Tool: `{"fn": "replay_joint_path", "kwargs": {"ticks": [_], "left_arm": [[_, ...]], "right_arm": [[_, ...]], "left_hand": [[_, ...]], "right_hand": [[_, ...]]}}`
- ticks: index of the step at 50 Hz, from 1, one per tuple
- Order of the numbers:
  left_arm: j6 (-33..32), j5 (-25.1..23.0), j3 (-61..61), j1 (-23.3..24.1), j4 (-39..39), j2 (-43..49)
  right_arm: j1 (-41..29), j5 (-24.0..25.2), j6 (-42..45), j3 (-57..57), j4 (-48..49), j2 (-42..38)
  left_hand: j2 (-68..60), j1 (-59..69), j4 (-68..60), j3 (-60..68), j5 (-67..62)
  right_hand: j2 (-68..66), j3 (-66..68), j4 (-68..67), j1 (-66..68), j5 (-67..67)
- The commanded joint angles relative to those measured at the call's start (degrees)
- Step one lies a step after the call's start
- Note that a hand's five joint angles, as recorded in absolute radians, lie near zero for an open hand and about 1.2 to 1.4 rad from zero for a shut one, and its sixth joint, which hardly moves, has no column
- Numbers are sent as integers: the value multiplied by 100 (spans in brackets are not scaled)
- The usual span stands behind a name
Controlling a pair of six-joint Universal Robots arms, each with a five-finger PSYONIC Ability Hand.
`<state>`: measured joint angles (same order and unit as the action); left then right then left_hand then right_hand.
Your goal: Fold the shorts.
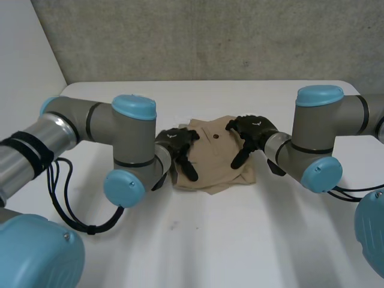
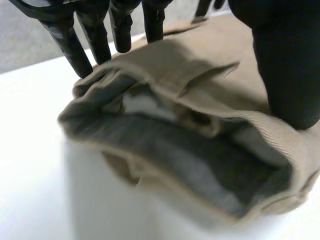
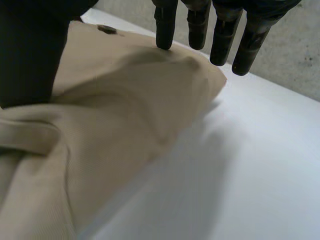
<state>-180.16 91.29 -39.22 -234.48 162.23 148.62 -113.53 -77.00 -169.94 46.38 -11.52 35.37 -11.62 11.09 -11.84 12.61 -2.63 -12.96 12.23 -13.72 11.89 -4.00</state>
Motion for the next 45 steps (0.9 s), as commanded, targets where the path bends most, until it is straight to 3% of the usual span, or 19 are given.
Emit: {"fn": "replay_joint_path", "kwargs": {"ticks": [1, 5, 10, 14, 20, 26, 32, 41, 45], "left_arm": [[-853, 222, 178, -45, 19, 185], [-1274, 188, 169, -46, 19, 133], [-1092, 135, 125, 7, -25, -226], [-609, 108, -103, -1, -34, -1026], [121, 117, -604, -115, -34, -2414], [491, 99, -1508, -818, -86, -4119], [509, 73, -2265, -1249, -367, -5210], [456, -480, -3117, -1390, -755, -5747], [500, -490, -3153, -1399, -746, -5748]], "right_arm": [[50, -122, 768, -85, -17, -127], [50, -245, 1006, -15, -17, -109], [-29, -271, 1095, 20, -35, 180], [-38, -306, 884, 125, 36, 882], [15, -894, -126, 573, 369, 2358], [85, -1606, -575, 1644, 651, 3895], [357, -1827, -523, 2524, 467, 4881], [621, -1748, -514, 3008, 282, 5287], [621, -1730, -514, 3017, 282, 5270]], "left_hand": [[107, -53, 129, -206, 207], [162, -109, 184, -261, 263], [162, -109, 184, -261, 263], [162, -109, 184, -261, 263], [162, -109, 184, -261, 263], [162, -109, 184, -261, 263], [162, -109, 184, -261, 263], [162, -109, 184, -261, 263], [162, -109, 184, -261, 263]], "right_hand": [[296, -223, 372, -189, 400], [296, -223, 372, -189, 400], [296, -223, 372, -189, 400], [296, -223, 372, -189, 400], [296, -223, 372, -189, 400], [296, -223, 372, -189, 400], [296, -223, 372, -189, 400], [296, -223, 372, -189, 400], [296, -223, 372, -189, 400]]}}
